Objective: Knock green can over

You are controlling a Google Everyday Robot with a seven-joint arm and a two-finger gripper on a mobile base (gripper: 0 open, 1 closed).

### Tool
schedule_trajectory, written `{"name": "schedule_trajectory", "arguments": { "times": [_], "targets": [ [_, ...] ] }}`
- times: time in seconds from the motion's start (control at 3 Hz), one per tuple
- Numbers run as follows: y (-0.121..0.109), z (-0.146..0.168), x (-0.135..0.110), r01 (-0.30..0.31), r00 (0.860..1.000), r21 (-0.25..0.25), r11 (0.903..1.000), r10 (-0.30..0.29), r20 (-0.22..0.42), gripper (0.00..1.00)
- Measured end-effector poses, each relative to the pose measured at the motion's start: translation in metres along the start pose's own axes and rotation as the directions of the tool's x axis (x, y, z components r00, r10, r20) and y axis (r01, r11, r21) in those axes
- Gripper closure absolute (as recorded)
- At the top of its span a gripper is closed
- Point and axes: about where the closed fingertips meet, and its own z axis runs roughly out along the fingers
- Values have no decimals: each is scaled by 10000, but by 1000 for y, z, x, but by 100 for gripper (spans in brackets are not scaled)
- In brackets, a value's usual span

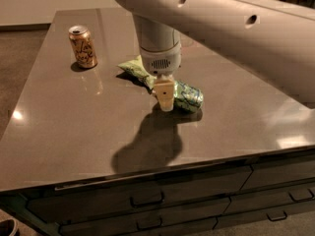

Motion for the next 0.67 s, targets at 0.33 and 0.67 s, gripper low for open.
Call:
{"name": "schedule_trajectory", "arguments": {
  "times": [0.33, 0.67],
  "targets": [
    [-3, 0, -3, -1, 9999, 140, 9999, -1, 124, 0],
    [-3, 0, -3, -1, 9999, 140, 9999, -1, 125, 0]
  ]
}}
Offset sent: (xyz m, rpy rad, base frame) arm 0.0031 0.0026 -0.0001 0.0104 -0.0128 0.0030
